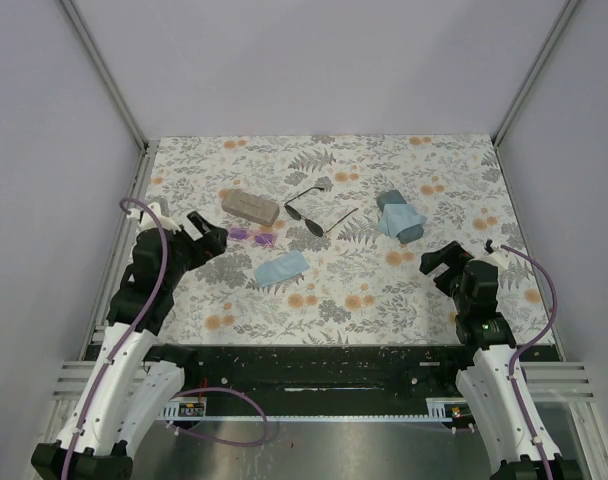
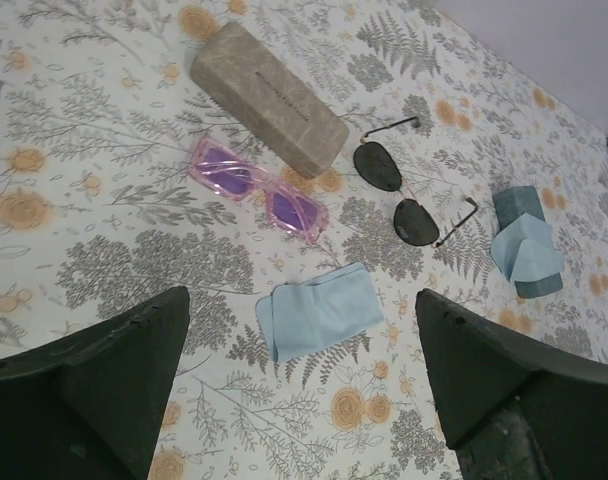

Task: Organize the sunglasses
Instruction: Pick up the sunglasses case from the center of the board.

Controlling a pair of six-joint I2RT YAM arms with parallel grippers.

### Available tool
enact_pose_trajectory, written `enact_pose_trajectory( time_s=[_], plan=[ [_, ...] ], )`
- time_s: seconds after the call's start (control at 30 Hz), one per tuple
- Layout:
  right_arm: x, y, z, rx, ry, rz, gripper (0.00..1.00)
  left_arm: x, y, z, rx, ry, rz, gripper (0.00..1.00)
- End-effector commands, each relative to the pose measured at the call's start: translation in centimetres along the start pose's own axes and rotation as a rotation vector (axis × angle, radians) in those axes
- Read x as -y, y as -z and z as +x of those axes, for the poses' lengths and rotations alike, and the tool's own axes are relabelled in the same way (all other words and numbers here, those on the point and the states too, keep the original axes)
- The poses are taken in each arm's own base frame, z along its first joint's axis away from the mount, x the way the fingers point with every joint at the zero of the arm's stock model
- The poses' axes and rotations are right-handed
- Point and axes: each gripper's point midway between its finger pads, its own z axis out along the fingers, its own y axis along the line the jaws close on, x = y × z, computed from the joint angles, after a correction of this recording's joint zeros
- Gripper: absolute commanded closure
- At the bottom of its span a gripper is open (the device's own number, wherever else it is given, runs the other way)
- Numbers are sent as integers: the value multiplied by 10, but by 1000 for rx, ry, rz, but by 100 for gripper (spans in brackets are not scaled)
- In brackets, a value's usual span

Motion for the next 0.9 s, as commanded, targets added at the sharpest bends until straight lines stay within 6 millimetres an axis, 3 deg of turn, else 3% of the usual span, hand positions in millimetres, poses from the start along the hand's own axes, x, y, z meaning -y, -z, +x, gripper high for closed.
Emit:
enact_pose_trajectory(
  time_s=[0.0, 0.13, 0.3, 0.43, 0.73, 0.87],
  plan=[
    [-14, 2, -9, 17, 5, -48, 1, -9, 17, -24, 86, 23, -80, 1],
    [-14, 1, -9, 9, 4, -43, 0, -29, 28, -32, 133, 123, -210, 1],
    [-14, 1, -9, 15, 4, -43, 1, -27, 28, -37, 128, 142, -231, 1],
    [-14, 1, -9, 15, 4, -45, 1, -27, 7, -39, 53, 127, -287, 1],
    [-14, 0, -8, 10, 5, -49, 1, -53, -66, -39, -149, 202, -606, 1],
    [-17, 1, -8, 7, 8, -62, 1, -53, -99, -44, -194, 241, -679, 1]
  ],
)
